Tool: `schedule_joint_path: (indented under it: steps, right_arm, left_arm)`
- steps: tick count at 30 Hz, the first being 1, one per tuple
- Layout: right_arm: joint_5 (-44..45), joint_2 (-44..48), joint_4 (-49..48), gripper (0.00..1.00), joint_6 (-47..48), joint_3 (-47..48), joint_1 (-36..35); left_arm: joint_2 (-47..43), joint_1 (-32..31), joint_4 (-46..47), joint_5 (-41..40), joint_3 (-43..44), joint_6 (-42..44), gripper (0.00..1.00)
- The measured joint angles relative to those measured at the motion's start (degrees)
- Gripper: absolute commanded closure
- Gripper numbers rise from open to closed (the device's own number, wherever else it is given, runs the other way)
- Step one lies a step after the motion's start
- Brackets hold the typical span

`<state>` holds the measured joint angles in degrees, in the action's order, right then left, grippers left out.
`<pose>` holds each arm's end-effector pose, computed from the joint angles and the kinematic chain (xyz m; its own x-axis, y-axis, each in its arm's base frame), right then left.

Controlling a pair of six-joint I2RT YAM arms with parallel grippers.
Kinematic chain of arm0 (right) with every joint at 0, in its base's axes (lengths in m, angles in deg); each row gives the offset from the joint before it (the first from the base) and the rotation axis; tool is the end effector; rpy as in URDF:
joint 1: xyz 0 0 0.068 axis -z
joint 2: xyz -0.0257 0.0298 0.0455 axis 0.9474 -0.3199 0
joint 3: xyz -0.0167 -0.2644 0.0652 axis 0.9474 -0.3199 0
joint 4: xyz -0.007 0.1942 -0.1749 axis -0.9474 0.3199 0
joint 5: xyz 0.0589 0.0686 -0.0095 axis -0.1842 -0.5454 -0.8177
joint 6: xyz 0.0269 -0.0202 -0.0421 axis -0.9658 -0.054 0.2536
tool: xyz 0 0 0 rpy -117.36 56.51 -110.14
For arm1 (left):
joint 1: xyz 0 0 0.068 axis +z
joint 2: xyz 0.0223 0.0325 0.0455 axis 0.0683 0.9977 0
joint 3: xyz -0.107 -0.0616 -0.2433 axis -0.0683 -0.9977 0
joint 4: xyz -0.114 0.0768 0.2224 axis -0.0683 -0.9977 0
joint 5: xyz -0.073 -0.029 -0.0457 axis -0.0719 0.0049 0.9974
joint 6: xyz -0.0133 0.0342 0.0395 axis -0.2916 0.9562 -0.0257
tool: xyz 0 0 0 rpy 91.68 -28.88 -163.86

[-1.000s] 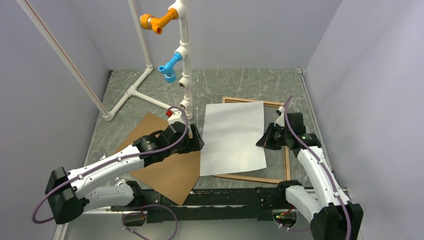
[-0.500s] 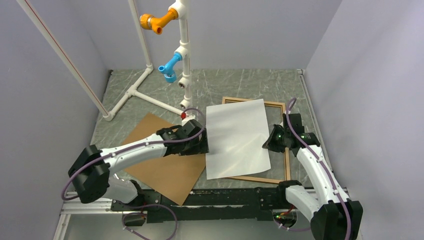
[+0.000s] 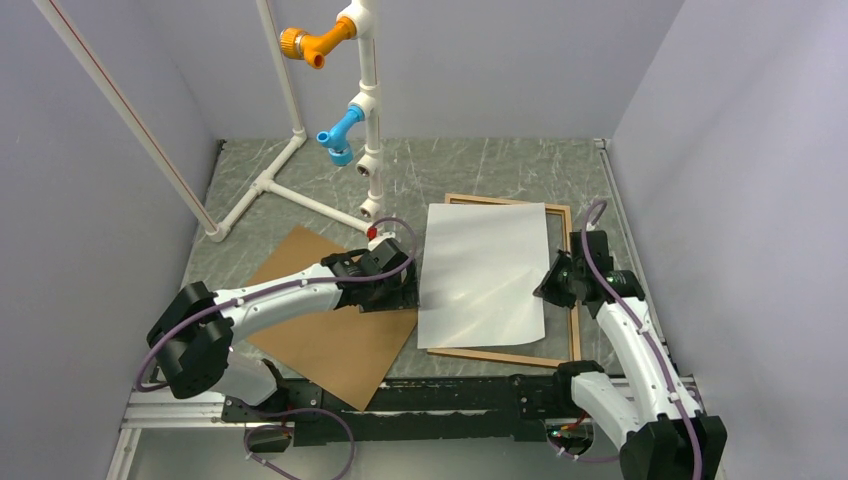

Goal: Put the photo into the frame
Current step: Place the photo in the photo frame.

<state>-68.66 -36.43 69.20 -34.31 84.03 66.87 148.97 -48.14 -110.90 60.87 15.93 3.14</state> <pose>0.1639 0.0158 0.2426 -0.7459 0.5315 -0.4015 0.3924 0.8376 0.3800 0.1769 -0.2185 0.2156 -0.9081 -0.1393 -0.3948 0.0011 0.9422 -0.3350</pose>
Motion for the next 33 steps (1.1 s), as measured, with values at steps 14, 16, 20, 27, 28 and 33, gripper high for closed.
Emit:
schedule_joint_path:
  steps: [14,16,20,27,28,33]
  right_arm:
    - [2.2,-0.3,2.2,1.00,0.6,5.4,1.4]
    - [2.6,-0.8,2.9,1.00,1.2,6.9,1.6]
    - [3.1,-2.7,4.1,1.00,2.6,8.9,1.8]
    - [2.4,-5.2,5.7,1.00,5.0,9.7,2.3]
    - [2.2,-5.4,6.3,1.00,5.2,10.2,2.3]
    - [1.1,-5.7,7.7,1.00,6.3,12.1,2.3]
  left_arm:
    - [0.1,0.1,-0.4,0.4,0.3,0.7,0.13]
    - [0.2,0.1,-0.7,0.6,0.7,0.9,0.13]
    - [0.3,0.1,-0.9,0.9,1.2,1.1,0.13]
    - [0.3,0.1,-1.0,1.0,1.2,1.4,0.13]
    - [0.4,0.1,-1.0,1.1,1.2,1.4,0.13]
    - [0.5,0.1,-1.0,1.3,1.2,1.5,0.13]
